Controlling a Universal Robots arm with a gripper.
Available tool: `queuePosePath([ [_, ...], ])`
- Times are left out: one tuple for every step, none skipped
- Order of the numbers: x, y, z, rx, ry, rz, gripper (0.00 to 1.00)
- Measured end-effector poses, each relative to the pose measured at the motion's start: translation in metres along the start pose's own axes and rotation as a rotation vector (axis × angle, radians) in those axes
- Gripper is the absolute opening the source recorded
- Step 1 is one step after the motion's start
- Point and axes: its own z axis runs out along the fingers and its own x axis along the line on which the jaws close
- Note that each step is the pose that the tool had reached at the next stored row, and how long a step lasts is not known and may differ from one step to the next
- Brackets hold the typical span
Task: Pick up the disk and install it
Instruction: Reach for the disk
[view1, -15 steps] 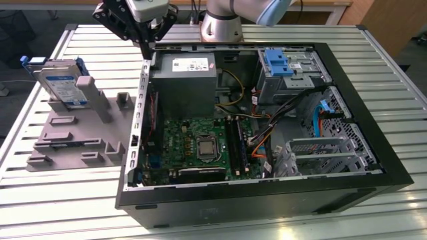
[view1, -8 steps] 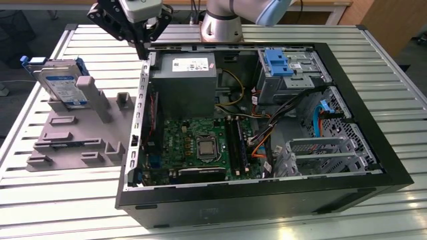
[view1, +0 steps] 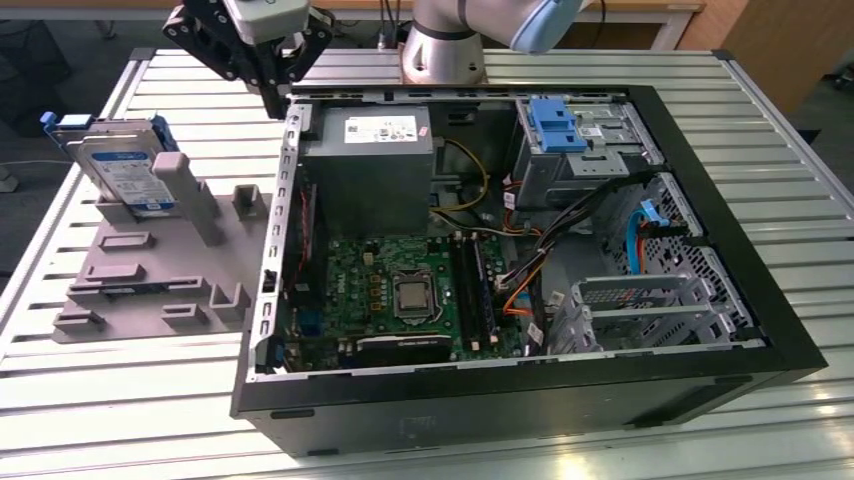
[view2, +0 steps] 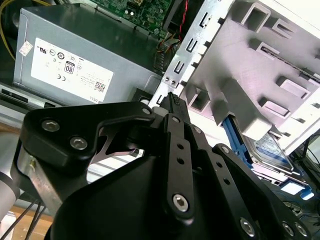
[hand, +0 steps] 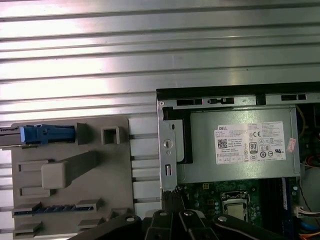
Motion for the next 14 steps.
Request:
queuePosePath([
  [0.0000,0.0000,0.0000,0.0000,-0.0001,0.000,0.11],
  [0.0002,0.0000,0.0000,0.0000,-0.0001,0.000,0.11],
  [0.0005,-0.0001,0.0000,-0.0001,-0.0001,0.000,0.11],
  [0.0009,-0.0001,0.0000,0.0000,-0.0001,0.000,0.11],
  [0.0013,-0.0001,0.0000,0.0000,-0.0001,0.000,0.11],
  [0.0019,-0.0001,0.0000,0.0000,-0.0001,0.000,0.11],
  [0.0023,-0.0001,0.0000,0.0000,0.0000,0.000,0.11],
  [0.0028,-0.0001,0.0000,0.0000,0.0000,0.000,0.11],
  [0.0032,0.0001,0.0000,0.0000,0.0000,0.000,0.11],
  [0.0038,0.0002,0.0000,0.0000,0.0000,0.000,0.11],
  [0.0044,0.0002,0.0000,-0.0001,-0.0001,0.000,0.11],
  [0.0050,0.0003,0.0000,-0.0001,-0.0001,0.000,0.11],
  [0.0056,0.0004,0.0000,-0.0001,-0.0001,0.000,0.11],
  [0.0060,0.0005,-0.0001,0.0000,0.0000,0.000,0.11],
])
